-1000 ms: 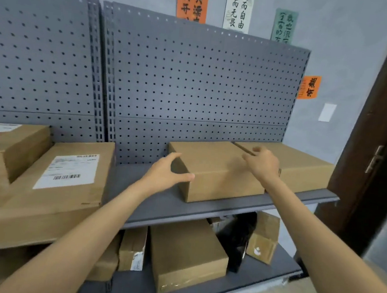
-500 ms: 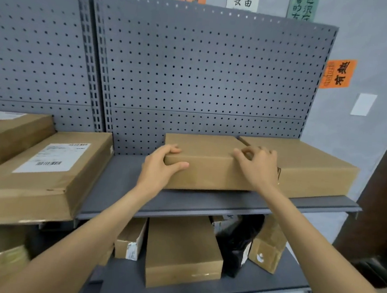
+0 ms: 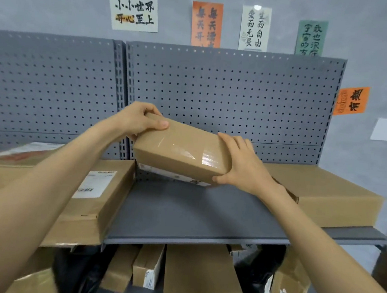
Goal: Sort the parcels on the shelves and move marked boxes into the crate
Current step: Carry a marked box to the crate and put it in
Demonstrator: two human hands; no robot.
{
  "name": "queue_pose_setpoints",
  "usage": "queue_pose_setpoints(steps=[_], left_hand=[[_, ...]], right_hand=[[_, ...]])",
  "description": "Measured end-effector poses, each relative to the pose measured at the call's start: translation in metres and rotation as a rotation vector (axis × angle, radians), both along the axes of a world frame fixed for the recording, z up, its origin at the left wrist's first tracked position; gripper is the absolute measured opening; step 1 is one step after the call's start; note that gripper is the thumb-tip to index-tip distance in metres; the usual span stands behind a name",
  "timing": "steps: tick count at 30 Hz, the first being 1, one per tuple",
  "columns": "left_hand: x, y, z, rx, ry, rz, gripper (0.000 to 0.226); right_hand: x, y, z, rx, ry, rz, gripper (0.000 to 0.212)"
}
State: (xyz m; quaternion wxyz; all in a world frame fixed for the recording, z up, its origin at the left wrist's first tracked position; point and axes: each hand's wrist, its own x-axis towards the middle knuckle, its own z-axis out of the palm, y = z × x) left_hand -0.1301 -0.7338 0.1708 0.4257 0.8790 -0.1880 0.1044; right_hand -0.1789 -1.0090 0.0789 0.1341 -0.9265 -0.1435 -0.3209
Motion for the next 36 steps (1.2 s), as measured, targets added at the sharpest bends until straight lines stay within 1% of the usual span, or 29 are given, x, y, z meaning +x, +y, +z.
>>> queue_pose_setpoints(steps=[2,3,5,7,10,12,13,16,18,19,21,23,26,29,33,36], left_hand=[[-0.003,0.009,0.007,-0.023,-0.052,-0.014,0.031],[-0.004,0.016,0.008,-0.094,-0.061,-0.037,0.042],[-0.004,0.032,0.007,-0.281,-0.049,-0.061,0.066],[0.001,0.047,-0.003,-0.364,-0.043,-0.025,0.081],[0.014,0.051,-0.030,-0.380,0.030,-0.011,0.089],[0.022,0.046,-0.047,-0.389,0.078,-0.042,0.095],[0.025,0.042,-0.054,-0.413,0.094,-0.069,0.098],[0.032,0.035,-0.068,-0.516,0.129,-0.170,0.107],[0.034,0.031,-0.071,-0.534,0.101,-0.198,0.110],[0.037,0.030,-0.072,-0.547,0.077,-0.187,0.111],[0.039,0.028,-0.074,-0.598,0.050,-0.148,0.112],[0.038,0.026,-0.076,-0.651,0.082,-0.182,0.106],[0.031,0.025,-0.080,-0.761,0.172,-0.274,0.082],[0.028,0.026,-0.085,-0.837,0.180,-0.263,0.065],[0.024,0.027,-0.093,-0.895,0.177,-0.232,0.066],[0.024,0.027,-0.101,-0.901,0.181,-0.226,0.069]], right_hand=[[0.003,0.003,0.004,0.076,-0.043,0.039,0.107],[0.005,0.002,0.006,0.128,-0.057,0.046,0.106],[0.008,-0.002,0.011,0.312,-0.040,0.057,0.106],[0.010,-0.007,0.017,0.544,0.014,0.078,0.106],[0.012,-0.006,0.018,0.877,0.113,0.177,0.099],[0.016,-0.002,0.012,1.035,0.167,0.244,0.092],[0.020,0.000,0.008,1.095,0.195,0.263,0.091],[0.025,0.006,-0.005,1.209,0.280,0.280,0.098],[0.025,0.007,-0.012,1.282,0.338,0.308,0.096],[0.025,0.008,-0.015,1.319,0.365,0.337,0.091],[0.025,0.008,-0.021,1.408,0.400,0.425,0.075],[0.026,0.008,-0.024,1.490,0.425,0.506,0.061],[0.028,0.009,-0.025,1.534,0.453,0.566,0.051],[0.030,0.009,-0.024,1.461,0.498,0.525,0.052],[0.031,0.010,-0.022,1.314,0.497,0.446,0.078],[0.030,0.013,-0.021,1.293,0.467,0.358,0.099]])
